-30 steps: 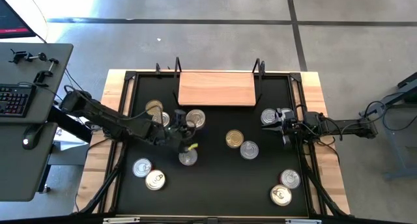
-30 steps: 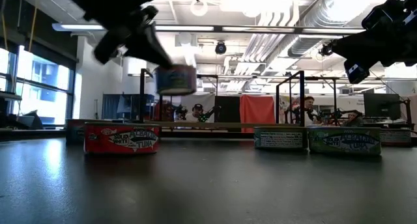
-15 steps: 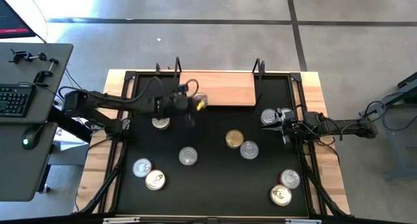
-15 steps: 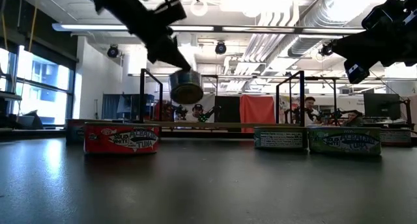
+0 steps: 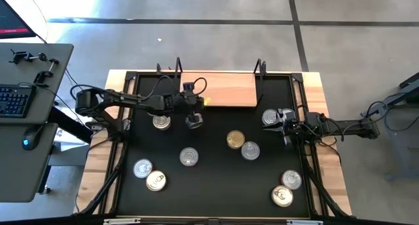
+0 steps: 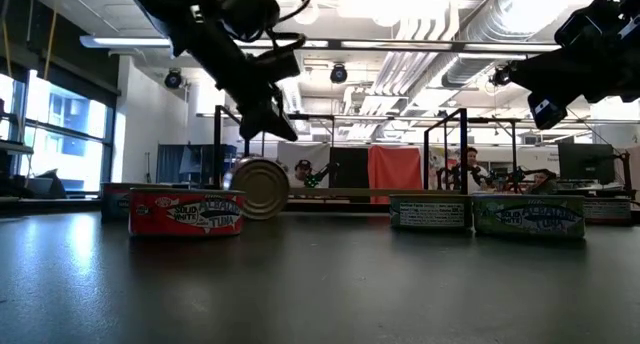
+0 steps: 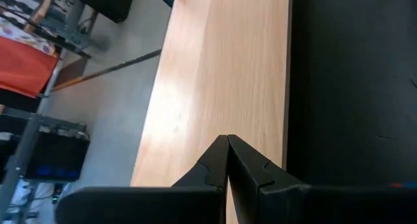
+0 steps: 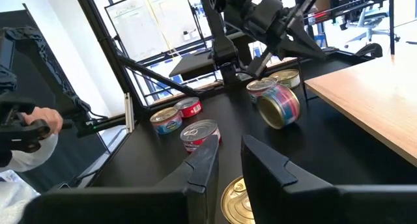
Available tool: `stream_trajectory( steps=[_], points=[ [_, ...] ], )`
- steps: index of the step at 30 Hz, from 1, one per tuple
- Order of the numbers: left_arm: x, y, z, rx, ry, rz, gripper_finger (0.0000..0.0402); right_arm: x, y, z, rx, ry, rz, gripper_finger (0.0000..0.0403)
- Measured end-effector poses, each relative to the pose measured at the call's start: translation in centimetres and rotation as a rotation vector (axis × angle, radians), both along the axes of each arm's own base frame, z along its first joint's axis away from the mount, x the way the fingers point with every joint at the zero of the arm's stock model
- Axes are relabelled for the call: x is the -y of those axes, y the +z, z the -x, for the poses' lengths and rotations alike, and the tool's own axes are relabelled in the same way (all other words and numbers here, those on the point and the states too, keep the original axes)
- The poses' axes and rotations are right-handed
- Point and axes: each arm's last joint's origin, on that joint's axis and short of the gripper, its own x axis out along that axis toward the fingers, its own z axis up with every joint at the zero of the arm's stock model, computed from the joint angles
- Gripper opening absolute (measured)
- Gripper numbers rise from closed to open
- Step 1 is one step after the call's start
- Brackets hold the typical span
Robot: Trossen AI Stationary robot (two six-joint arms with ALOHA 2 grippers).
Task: Stack canned seafood by type on shelf
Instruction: Put the center blue canned tuna on the shelf
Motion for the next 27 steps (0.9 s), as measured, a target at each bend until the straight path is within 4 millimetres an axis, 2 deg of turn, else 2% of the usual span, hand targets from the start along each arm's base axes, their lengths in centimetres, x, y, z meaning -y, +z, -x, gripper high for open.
stream_trajectory(
  steps=[5, 10, 13, 19, 24, 27],
  points=[
    [2.4, 1.9, 0.6, 0.054, 0.005, -0.021, 0.0, 0.0, 0.0, 0.0, 0.0, 0.0, 0.0, 0.0055],
    [4.7, 4.1, 2.3, 0.195, 0.073, 0.139, 0.0003, 0.0, 0.0, 0.0, 0.0, 0.0, 0.0, 0.0055],
    [5.6, 4.5, 3.7, 0.135, 0.047, 0.19, 0.0024, 0.0, 0.0, 0.0, 0.0, 0.0, 0.0, 0.0055],
    [7.4, 3.9, 5.4, -0.007, -0.007, 0.298, 0.0119, 0.0, 0.0, 0.0, 0.0, 0.0, 0.0, 0.0055],
    [8.0, 2.1, 4.4, -0.059, 0.0, 0.361, 0.0215, 0.0, 0.0, 0.0, 0.0, 0.0, 0.0, 0.0055],
    [7.6, 0.6, 3.7, -0.088, 0.065, 0.359, 0.0255, 0.0, 0.0, 0.0, 0.0, 0.0, 0.0, 0.0055]
  ],
)
